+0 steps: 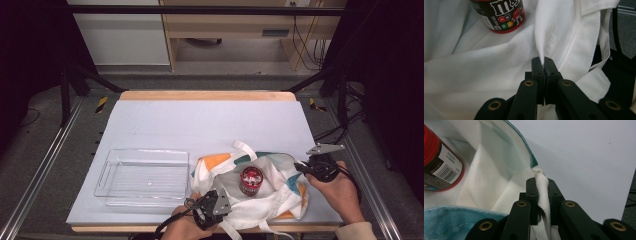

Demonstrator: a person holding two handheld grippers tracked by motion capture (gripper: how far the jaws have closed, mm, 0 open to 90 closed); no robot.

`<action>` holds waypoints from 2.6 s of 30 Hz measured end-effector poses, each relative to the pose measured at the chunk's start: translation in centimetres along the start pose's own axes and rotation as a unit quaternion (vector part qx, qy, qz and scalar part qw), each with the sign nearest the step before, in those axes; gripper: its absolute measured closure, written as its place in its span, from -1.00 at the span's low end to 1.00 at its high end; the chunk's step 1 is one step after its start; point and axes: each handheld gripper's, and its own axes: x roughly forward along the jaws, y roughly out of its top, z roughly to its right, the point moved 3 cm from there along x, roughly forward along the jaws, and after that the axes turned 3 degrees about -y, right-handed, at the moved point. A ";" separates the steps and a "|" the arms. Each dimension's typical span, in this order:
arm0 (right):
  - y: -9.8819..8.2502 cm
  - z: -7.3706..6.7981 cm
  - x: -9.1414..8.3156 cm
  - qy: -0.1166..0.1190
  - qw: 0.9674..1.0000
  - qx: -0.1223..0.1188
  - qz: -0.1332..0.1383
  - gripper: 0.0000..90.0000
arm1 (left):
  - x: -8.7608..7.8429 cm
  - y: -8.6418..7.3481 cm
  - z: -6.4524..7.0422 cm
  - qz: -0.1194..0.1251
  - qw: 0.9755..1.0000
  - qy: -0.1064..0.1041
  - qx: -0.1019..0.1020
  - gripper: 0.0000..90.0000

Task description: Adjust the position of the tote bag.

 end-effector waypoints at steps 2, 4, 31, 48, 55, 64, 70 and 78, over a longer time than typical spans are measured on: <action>0.0 0.0 0.0 0.001 1.000 0.002 0.000 0.85 | -0.1 0.0 0.0 0.000 1.000 0.000 0.001 0.98; 0.0 -0.1 0.0 0.003 1.000 0.002 0.003 0.85 | -0.1 0.0 0.0 0.001 1.000 0.001 0.000 0.97; 0.1 -0.5 -0.3 0.009 1.000 -0.004 0.002 0.85 | -1.0 3.9 -3.5 0.029 0.999 0.000 -0.017 0.32; 0.9 -0.8 -0.7 0.009 1.000 -0.002 0.009 0.84 | 0.8 2.5 -3.2 -0.001 1.000 -0.010 -0.002 0.34; 1.2 -0.9 -0.7 0.008 1.000 -0.003 0.009 0.84 | 1.2 1.9 -2.9 -0.022 1.000 0.002 0.006 0.61; 1.1 -0.7 -0.5 0.003 1.000 0.000 0.008 0.85 | 1.4 1.5 -2.7 -0.025 0.999 0.025 0.004 0.95; 1.1 -0.4 -0.1 -0.009 1.000 0.007 0.004 0.85 | 1.2 1.2 -2.6 -0.023 0.999 0.023 0.006 0.98; 0.7 0.2 0.8 -0.009 1.000 0.029 0.002 0.84 | 1.0 0.9 -2.5 -0.020 1.000 0.024 0.006 0.98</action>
